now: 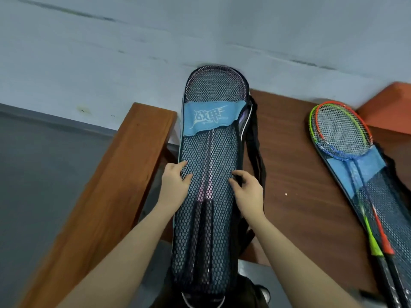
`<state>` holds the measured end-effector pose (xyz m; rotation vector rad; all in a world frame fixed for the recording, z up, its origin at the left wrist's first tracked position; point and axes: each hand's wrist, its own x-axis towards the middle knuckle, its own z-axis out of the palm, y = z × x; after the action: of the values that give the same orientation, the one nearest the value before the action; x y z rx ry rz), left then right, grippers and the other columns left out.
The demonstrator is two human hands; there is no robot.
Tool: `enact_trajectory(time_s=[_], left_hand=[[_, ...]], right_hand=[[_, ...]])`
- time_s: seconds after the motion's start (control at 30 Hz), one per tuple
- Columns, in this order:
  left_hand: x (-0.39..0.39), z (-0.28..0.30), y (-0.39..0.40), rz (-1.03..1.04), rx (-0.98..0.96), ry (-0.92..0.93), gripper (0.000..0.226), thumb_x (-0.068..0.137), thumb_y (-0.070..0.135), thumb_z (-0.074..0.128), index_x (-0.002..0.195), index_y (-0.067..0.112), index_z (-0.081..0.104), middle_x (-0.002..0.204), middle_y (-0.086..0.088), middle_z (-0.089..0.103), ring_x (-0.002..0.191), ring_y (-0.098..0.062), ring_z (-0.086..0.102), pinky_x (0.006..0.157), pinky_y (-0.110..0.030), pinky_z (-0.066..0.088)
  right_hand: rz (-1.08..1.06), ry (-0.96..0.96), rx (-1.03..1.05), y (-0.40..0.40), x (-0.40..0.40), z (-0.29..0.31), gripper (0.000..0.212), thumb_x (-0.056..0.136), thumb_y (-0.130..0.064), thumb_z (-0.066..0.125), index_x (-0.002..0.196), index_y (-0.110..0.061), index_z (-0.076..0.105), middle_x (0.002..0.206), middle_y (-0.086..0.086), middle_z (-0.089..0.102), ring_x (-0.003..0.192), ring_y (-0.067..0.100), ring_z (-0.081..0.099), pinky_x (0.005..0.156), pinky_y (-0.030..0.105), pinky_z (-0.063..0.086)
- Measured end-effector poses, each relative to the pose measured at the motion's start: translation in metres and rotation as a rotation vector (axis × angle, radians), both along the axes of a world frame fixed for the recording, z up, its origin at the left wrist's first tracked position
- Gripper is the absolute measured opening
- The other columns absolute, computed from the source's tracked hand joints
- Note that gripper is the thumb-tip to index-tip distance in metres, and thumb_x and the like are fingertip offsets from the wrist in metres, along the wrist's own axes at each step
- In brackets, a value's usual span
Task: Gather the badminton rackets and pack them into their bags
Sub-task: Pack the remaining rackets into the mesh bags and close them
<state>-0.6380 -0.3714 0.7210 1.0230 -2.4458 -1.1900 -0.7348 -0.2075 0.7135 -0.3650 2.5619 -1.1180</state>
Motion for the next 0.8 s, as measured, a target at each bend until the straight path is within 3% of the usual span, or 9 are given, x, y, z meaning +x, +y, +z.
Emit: enact_trajectory(time_s=[0.1,0.17,0.27,0.33,0.4,0.5,0.6,0.67,0.8], left_hand=[[0.001,-0.015,0.001,0.009,-0.114,-0.104,0.044,0.086,0.024,0.062,0.128,0.014,0.052,0.123,-0.011,0.043,0.106,-0.026,0.047,0.088,-0.029,0.039],[-0.001,-0.021,-0.003,0.004,-0.162,-0.146,0.050,0.085,0.028,0.061,0.132,0.020,0.047,0.133,-0.010,0.038,0.117,-0.030,0.043,0.096,-0.044,0.039],[-0.005,-0.022,-0.009,-0.035,0.059,0.019,0.061,0.090,0.024,0.056,0.144,0.025,0.028,0.134,-0.002,0.039,0.110,-0.009,0.044,0.089,-0.021,0.037],[-0.009,-0.022,-0.010,0.034,0.163,0.112,0.064,0.090,0.026,0.057,0.145,0.025,0.025,0.131,0.005,0.042,0.112,-0.001,0.040,0.091,-0.016,0.031],[-0.015,-0.024,-0.012,0.087,0.195,0.121,0.055,0.089,0.026,0.059,0.140,0.021,0.038,0.128,0.004,0.047,0.115,-0.006,0.044,0.093,-0.019,0.032],[-0.021,-0.026,-0.016,0.003,0.091,0.045,0.036,0.088,0.017,0.060,0.123,0.013,0.058,0.120,-0.006,0.050,0.109,-0.013,0.047,0.088,-0.014,0.030],[-0.024,-0.025,-0.013,-0.027,0.073,0.062,0.035,0.088,0.012,0.059,0.123,0.011,0.058,0.123,-0.006,0.046,0.108,-0.008,0.040,0.088,-0.008,0.024],[-0.027,-0.021,-0.007,-0.032,0.071,0.096,0.035,0.088,0.008,0.058,0.123,0.010,0.057,0.121,-0.006,0.046,0.105,-0.006,0.039,0.089,-0.007,0.024],[-0.037,-0.012,-0.001,-0.094,0.053,0.164,0.032,0.087,0.001,0.057,0.119,0.004,0.057,0.117,-0.012,0.048,0.100,-0.007,0.042,0.087,-0.006,0.027]], right_hand=[[-0.006,0.008,0.028,-0.005,0.003,-0.002,0.034,0.088,-0.031,0.060,0.122,-0.028,0.056,0.110,0.003,0.053,0.084,0.015,0.055,0.075,0.032,0.047],[-0.018,0.024,0.056,-0.008,0.002,-0.004,0.049,0.088,-0.035,0.060,0.134,-0.033,0.045,0.112,0.005,0.047,0.090,0.020,0.055,0.084,0.035,0.046],[-0.007,-0.037,0.076,-0.008,-0.003,-0.009,0.061,0.088,-0.039,0.059,0.142,-0.037,0.032,0.122,0.009,0.049,0.110,0.026,0.052,0.100,0.042,0.039],[0.010,-0.060,0.052,-0.007,-0.005,-0.013,0.064,0.087,-0.036,0.061,0.143,-0.034,0.030,0.125,0.009,0.053,0.114,0.024,0.051,0.098,0.033,0.040],[0.001,-0.111,-0.022,-0.007,-0.007,-0.014,0.066,0.086,-0.032,0.064,0.143,-0.031,0.032,0.129,0.005,0.055,0.119,0.019,0.051,0.096,0.026,0.039],[-0.052,-0.157,-0.167,-0.009,-0.008,-0.012,0.061,0.085,-0.020,0.065,0.139,-0.026,0.038,0.128,-0.004,0.057,0.118,0.010,0.053,0.101,0.024,0.041],[-0.069,-0.102,-0.209,-0.007,-0.008,-0.001,0.056,0.087,-0.012,0.060,0.139,-0.022,0.040,0.124,-0.010,0.055,0.106,-0.004,0.053,0.091,0.008,0.039],[-0.053,-0.062,-0.212,-0.002,-0.009,0.004,0.054,0.088,-0.012,0.058,0.139,-0.021,0.040,0.125,-0.011,0.054,0.100,-0.014,0.053,0.088,0.005,0.040],[-0.046,-0.010,-0.209,0.006,-0.009,0.006,0.051,0.091,-0.017,0.056,0.139,-0.020,0.041,0.133,-0.002,0.054,0.120,0.009,0.051,0.104,0.035,0.042]])
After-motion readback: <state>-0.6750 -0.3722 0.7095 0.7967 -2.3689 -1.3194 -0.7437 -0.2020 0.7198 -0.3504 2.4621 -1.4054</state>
